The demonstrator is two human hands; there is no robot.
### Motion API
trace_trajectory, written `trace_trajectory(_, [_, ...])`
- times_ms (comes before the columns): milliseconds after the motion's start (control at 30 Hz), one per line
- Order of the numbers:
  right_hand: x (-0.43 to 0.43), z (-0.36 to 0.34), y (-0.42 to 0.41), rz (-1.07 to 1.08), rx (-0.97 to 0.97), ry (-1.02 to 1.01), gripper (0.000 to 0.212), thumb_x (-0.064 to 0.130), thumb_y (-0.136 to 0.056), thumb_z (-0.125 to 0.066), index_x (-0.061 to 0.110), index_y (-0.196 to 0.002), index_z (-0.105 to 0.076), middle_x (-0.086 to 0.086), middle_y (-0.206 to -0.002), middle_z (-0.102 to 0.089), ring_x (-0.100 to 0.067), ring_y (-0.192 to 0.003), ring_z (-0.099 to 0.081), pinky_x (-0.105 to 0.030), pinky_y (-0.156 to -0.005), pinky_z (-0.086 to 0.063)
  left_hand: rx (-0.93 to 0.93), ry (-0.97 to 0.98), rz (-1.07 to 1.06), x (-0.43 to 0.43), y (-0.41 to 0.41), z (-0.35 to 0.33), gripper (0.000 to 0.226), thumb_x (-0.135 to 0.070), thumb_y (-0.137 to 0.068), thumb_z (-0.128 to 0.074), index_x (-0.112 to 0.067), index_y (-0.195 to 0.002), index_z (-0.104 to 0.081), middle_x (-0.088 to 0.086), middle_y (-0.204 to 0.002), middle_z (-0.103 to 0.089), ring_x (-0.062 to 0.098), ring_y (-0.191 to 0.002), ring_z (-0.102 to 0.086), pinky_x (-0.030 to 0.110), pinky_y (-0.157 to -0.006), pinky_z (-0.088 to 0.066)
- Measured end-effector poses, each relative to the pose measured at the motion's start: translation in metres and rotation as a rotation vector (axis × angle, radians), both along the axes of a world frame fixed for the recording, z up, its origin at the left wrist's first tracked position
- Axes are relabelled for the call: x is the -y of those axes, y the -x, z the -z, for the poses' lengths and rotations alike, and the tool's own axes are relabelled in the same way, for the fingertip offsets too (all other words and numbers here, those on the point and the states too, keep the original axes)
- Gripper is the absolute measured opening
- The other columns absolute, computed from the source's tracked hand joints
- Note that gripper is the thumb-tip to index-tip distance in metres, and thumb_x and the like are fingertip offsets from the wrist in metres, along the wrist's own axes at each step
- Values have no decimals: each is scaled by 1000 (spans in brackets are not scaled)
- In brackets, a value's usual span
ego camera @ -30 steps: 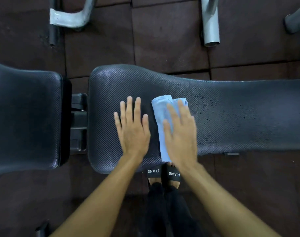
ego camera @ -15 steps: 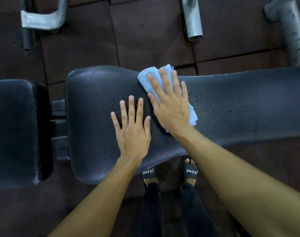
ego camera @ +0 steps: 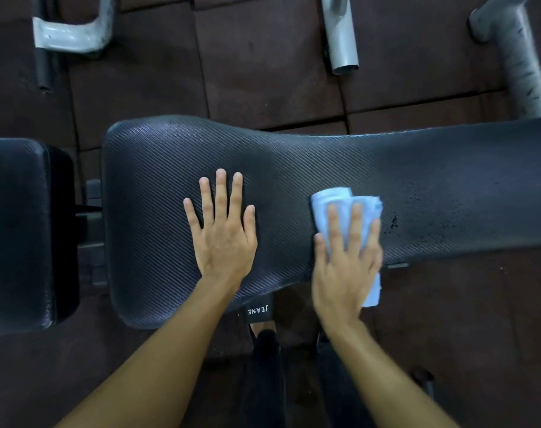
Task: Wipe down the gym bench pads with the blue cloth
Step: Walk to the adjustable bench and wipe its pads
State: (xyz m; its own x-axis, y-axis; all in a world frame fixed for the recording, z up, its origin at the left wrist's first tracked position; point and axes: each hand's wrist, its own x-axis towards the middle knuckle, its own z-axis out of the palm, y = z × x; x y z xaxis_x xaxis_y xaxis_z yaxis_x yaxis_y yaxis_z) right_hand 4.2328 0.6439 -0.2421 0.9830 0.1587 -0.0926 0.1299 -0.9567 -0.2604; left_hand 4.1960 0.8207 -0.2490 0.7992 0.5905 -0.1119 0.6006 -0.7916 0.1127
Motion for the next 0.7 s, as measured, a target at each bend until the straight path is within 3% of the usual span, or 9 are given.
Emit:
trace_trajectory(100, [-25, 3, 9, -166, 14, -4, 52, 44, -105, -42, 36, -156, -31, 2, -166, -23, -32, -153, -18, -50, -115, -27, 2, 6, -6, 1, -1, -1, 58, -45, -103, -22, -27, -157, -10, -2, -165, -4, 23, -152, 0, 54, -122, -4])
trace_trajectory(333, [-34, 10, -81, -411, 121, -63, 49, 43, -105, -42, 37, -154, -36, 2, -164, -30, -28, -152, -25, -49, -118, -26, 49, 88, -85, 12, -16, -11, 56, -42, -103, -23, -23, -156, -20, 1, -165, -10, 22, -152, -2, 53, -122, -2])
trace_trajectory(567, [26, 10, -171, -275, 90, -27, 49, 47, -106, -33, 36, -154, -37, 1, -165, -29, -31, -151, -25, -54, -119, -20, 97, 131, 112, 109, -101, -11, 56, -40, -104, -28, -22, -156, -21, -1, -164, -12, 22, -152, -5, 51, -122, -2])
trace_trajectory(700, [96, 5, -178, -140, 58, -6, 50, 46, -107, -30, 36, -156, -30, 3, -167, -21, -33, -151, -23, -52, -119, -20, 46, 104, 97, 134, -117, 2, 56, -42, -104, -20, -25, -157, -13, -4, -165, -6, 23, -152, 2, 53, -122, -1])
